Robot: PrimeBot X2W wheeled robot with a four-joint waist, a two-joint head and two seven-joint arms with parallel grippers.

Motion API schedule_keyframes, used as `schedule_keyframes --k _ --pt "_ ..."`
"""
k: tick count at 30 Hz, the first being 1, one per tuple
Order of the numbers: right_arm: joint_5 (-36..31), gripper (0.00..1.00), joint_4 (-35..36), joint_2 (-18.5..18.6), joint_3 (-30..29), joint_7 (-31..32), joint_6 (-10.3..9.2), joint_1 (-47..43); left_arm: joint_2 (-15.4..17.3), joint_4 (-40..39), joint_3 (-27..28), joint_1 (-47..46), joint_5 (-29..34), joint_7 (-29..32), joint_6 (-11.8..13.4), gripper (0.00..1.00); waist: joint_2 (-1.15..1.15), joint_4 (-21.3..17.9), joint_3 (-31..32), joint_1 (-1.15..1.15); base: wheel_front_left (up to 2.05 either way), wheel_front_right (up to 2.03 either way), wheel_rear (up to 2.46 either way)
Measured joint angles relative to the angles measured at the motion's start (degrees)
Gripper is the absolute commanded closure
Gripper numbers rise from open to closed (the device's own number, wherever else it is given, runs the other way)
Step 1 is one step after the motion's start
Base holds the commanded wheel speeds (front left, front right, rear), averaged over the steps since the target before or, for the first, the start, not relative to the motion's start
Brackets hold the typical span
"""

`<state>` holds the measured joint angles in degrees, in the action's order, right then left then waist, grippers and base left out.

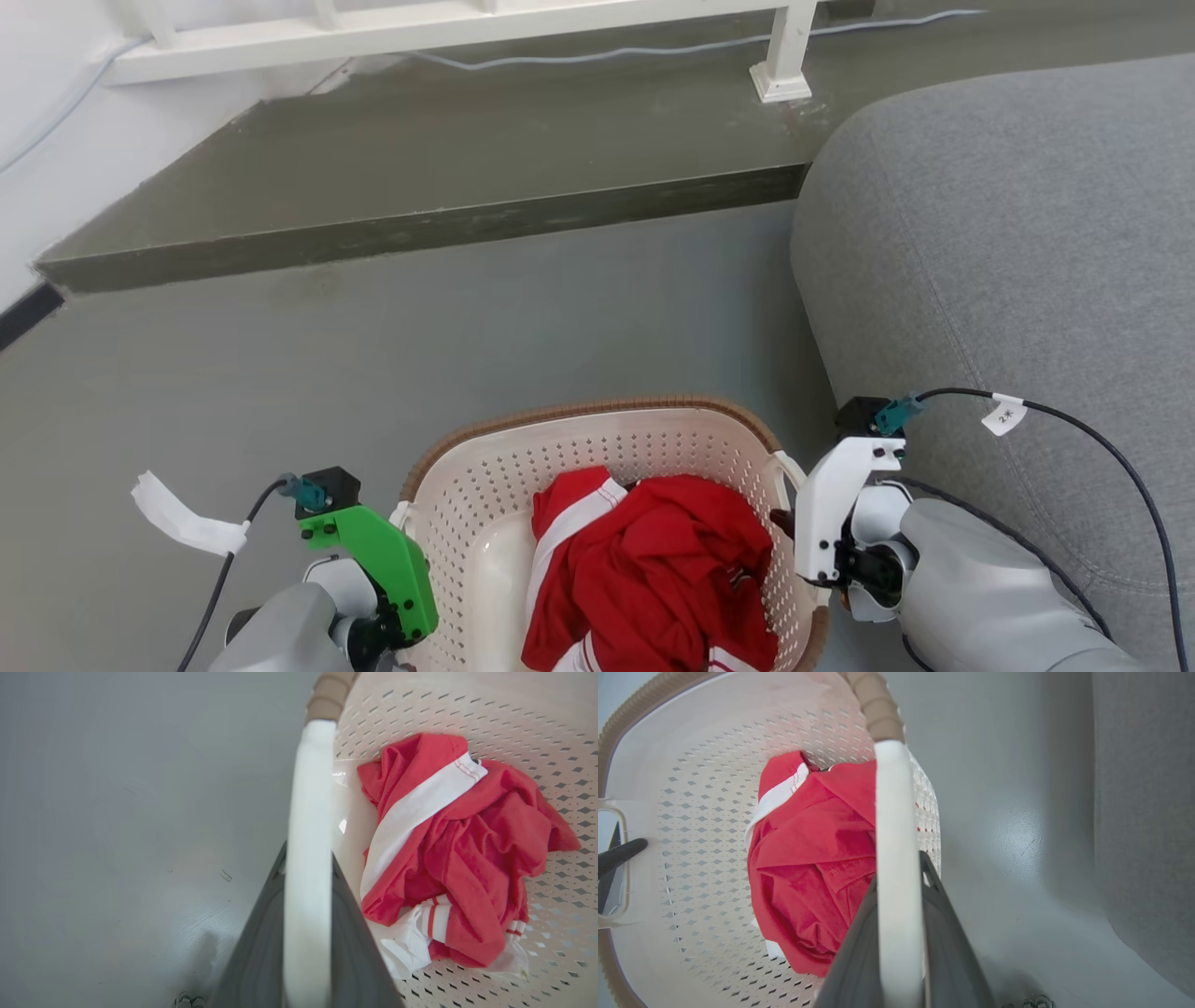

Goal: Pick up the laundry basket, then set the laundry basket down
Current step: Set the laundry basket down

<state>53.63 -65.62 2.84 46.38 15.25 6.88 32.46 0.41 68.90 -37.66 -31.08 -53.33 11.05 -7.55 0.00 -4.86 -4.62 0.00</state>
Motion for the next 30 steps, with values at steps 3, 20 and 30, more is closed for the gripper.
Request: schedule_keyframes --k 3,20,30 --pt "0.5 1.00 0.0 0.0 0.1 0.0 0.00 0.0 0.0 0.0 -0.4 0.0 0.0 0.0 0.0 1.00 0.00 0.0 -0.6 0.00 0.00 0.00 0.00" --pt "1.3 1.00 0.0 0.2 0.5 -0.1 -0.36 2.5 0.3 -0.4 -0.9 -2.2 -0.5 0.7 0.1 1.00 0.00 -0.3 -4.7 0.00 0.00 0.00 0.00" --pt "1.3 1.00 0.2 0.7 0.0 -3.5 -0.35 6.4 0.3 -1.0 -0.9 -6.4 -0.4 -2.9 0.9 1.00 0.00 -0.3 -10.7 0.00 0.00 0.00 0.00"
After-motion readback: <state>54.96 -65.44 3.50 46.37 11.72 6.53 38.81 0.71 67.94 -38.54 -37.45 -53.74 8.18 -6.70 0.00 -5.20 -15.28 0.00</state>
